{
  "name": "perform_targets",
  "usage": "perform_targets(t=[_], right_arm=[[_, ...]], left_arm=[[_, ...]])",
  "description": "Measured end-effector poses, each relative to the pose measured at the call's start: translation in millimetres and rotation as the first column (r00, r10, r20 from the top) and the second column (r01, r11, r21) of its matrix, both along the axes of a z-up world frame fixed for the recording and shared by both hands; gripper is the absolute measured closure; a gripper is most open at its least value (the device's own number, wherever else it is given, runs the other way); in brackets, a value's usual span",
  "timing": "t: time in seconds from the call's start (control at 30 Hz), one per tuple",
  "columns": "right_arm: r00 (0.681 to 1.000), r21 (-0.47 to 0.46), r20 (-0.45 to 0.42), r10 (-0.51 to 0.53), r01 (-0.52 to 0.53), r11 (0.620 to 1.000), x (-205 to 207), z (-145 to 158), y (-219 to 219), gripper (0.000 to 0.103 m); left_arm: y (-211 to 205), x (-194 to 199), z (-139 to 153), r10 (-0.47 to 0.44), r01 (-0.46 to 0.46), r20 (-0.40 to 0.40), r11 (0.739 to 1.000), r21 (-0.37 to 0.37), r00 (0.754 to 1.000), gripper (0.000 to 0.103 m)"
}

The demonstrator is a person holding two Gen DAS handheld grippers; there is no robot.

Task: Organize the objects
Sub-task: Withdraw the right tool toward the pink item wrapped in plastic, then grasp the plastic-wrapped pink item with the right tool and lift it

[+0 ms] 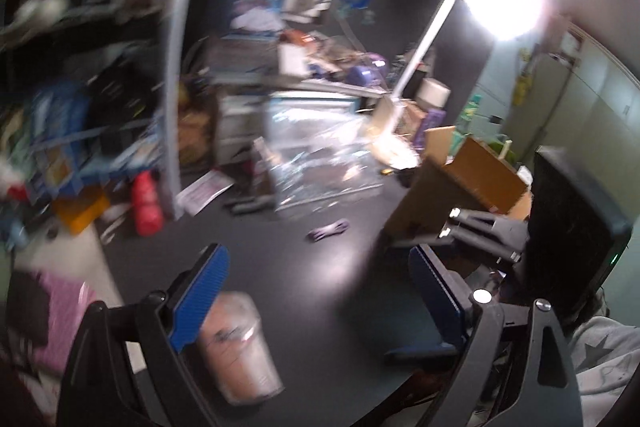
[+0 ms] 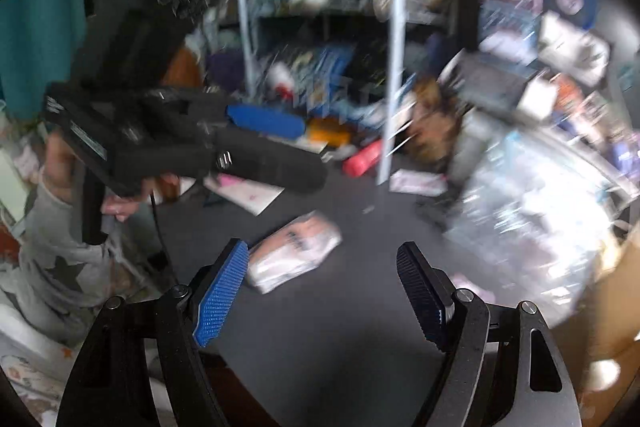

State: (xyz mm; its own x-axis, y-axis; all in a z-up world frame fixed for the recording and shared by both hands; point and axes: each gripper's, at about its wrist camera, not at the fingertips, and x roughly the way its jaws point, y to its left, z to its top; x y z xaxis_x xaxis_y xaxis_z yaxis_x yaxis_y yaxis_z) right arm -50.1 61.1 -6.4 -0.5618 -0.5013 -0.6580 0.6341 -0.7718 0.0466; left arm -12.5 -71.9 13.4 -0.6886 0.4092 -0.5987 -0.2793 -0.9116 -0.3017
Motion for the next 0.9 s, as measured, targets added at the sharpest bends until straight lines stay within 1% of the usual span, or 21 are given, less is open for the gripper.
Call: perform_targets(t=[0.03, 0.1, 0.13, 0.17, 0.23, 0.3, 0.33, 0.4, 0.5, 0.57, 0.63, 0.67, 0.77, 0.9], right_arm=[[1.000, -0.003, 0.025, 0.007, -0.007, 1.000, -3.0, -13.3, -10.2, 0.025], [0.998, -0.005, 0.060, 0.007, -0.007, 1.000, -7.2, -39.1, -30.0, 0.013], [0.998, -0.003, 0.068, -0.005, 0.005, 1.000, -10.2, -53.3, -40.7, 0.011], [0.997, 0.004, 0.073, -0.019, 0.019, 1.000, -11.0, -67.2, -50.5, 0.011], [0.993, -0.024, 0.112, -0.029, 0.032, 0.999, -17.5, -88.5, -65.2, 0.011], [0.989, -0.017, 0.133, -0.062, 0.065, 0.998, -24.2, -100.8, -73.7, 0.011], [0.990, -0.001, 0.125, -0.069, 0.070, 0.998, -27.5, -106.0, -78.9, 0.011], [0.990, 0.066, 0.104, -0.091, 0.084, 0.994, -33.4, -114.9, -88.8, 0.011], [0.991, 0.125, 0.090, -0.098, 0.087, 0.988, -35.6, -120.8, -90.5, 0.011], [0.993, 0.147, 0.071, -0.096, 0.085, 0.986, -34.6, -120.1, -87.2, 0.011], [0.992, 0.206, 0.037, -0.120, 0.110, 0.972, -36.5, -121.2, -80.8, 0.011], [0.990, 0.220, 0.039, -0.134, 0.122, 0.968, -38.9, -122.0, -73.5, 0.011], [0.982, 0.205, 0.073, -0.176, 0.158, 0.966, -47.8, -121.4, -54.0, 0.011], [0.984, 0.165, 0.090, -0.156, 0.140, 0.976, -55.6, -115.7, -54.9, 0.012]], left_arm=[[-6.7, 5.2, -8.1, 0.019, -0.019, 0.009, 1.000, -0.005, 1.000, 0.013], [-15.3, 14.2, -20.5, 0.047, -0.047, 0.020, 0.999, -0.017, 0.999, 0.013], [-19.4, 17.7, -27.3, 0.060, -0.060, 0.028, 0.998, -0.024, 0.998, 0.013], [-24.8, 21.6, -35.4, 0.076, -0.075, 0.038, 0.997, -0.030, 0.996, 0.013], [-38.1, 27.6, -49.4, 0.126, -0.124, 0.062, 0.991, -0.039, 0.990, 0.013], [-50.5, 32.8, -60.9, 0.150, -0.149, 0.085, 0.989, -0.015, 0.985, 0.013], [-53.7, 34.5, -64.2, 0.156, -0.155, 0.092, 0.988, -0.010, 0.983, 0.013], [-59.6, 37.0, -70.7, 0.172, -0.171, 0.104, 0.985, -0.013, 0.980, 0.013], [-63.7, 39.2, -76.0, 0.173, -0.174, 0.113, 0.985, 0.000, 0.978, 0.013], [-65.9, 39.6, -78.3, 0.171, -0.173, 0.115, 0.985, 0.009, 0.979, 0.013], [-67.3, 39.8, -79.0, 0.173, -0.175, 0.115, 0.985, 0.009, 0.978, 0.013], [-68.1, 39.7, -79.2, 0.172, -0.175, 0.116, 0.985, 0.010, 0.978, 0.013], [-69.2, 39.4, -78.7, 0.166, -0.169, 0.114, 0.985, 0.017, 0.979, 0.013], [-68.4, 34.1, -77.6, 0.164, -0.168, 0.115, 0.986, 0.024, 0.980, 0.013]])
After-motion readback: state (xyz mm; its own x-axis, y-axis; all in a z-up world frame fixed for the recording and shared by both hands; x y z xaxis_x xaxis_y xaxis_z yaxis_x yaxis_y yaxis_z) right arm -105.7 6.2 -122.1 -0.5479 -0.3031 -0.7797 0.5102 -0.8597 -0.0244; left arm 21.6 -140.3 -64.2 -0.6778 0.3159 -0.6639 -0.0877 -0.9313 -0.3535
